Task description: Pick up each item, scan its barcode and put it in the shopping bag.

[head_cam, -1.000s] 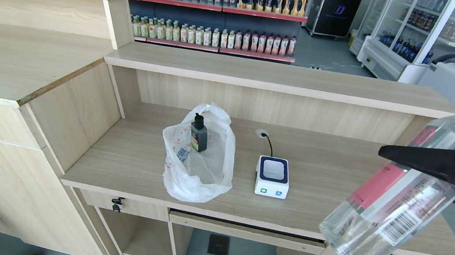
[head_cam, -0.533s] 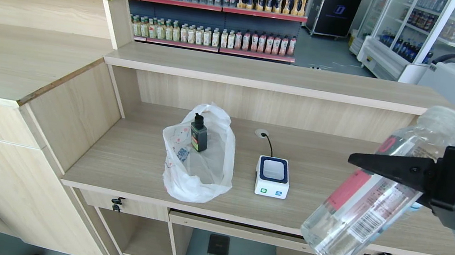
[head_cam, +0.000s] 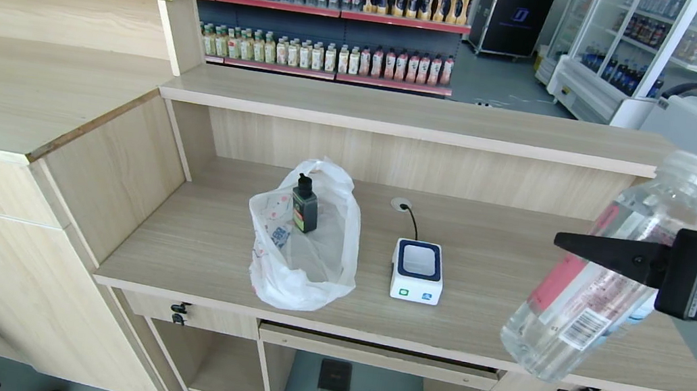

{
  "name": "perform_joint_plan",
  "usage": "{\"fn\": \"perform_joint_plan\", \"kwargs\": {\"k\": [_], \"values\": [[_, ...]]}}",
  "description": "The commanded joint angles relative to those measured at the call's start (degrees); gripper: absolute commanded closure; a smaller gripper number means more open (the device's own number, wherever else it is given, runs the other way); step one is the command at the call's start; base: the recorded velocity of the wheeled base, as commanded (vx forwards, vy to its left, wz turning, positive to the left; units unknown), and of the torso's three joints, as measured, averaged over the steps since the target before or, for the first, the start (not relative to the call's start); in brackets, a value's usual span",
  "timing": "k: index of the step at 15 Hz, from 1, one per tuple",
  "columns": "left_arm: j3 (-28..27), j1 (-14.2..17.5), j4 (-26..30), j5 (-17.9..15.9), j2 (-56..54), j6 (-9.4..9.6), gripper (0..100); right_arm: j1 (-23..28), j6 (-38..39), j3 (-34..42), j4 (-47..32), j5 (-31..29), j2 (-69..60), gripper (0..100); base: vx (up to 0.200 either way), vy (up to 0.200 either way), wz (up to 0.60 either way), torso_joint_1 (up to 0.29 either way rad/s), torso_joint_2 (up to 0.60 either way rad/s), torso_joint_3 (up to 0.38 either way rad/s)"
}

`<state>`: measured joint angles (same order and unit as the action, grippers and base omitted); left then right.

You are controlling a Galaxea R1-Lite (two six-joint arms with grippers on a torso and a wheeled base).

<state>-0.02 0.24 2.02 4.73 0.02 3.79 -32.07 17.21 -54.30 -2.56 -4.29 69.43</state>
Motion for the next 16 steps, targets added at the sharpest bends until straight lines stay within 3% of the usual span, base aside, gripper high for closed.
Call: {"fn": "perform_joint_plan", "kwargs": {"k": [1, 4, 7, 10, 16], "values": [[0.02, 0.02, 0.0, 0.02, -0.02, -0.01, 0, 13.62, -14.05, 0.77, -0.16, -0.63, 0.97, 100, 0.0, 0.0, 0.0, 0.0, 0.0, 0.0], [0.02, 0.02, 0.0, 0.02, -0.02, -0.01, 0, 25.66, -23.98, 0.07, 1.33, -0.63, 2.47, 100, 0.0, 0.0, 0.0, 0.0, 0.0, 0.0], [0.02, 0.02, 0.0, 0.02, -0.02, -0.01, 0, 32.25, -30.05, 0.16, 9.24, -0.89, 5.72, 100, 0.0, 0.0, 0.0, 0.0, 0.0, 0.0], [0.02, 0.02, 0.0, 0.02, -0.02, -0.01, 0, 34.89, -34.7, 0.16, 16.89, -0.81, 9.41, 100, 0.0, 0.0, 0.0, 0.0, 0.0, 0.0], [0.02, 0.02, 0.0, 0.02, -0.02, -0.01, 0, 34.71, -40.77, 2.44, 35.26, -0.46, 18.55, 100, 0.0, 0.0, 0.6, 0.002, 0.0, 0.002]]}}
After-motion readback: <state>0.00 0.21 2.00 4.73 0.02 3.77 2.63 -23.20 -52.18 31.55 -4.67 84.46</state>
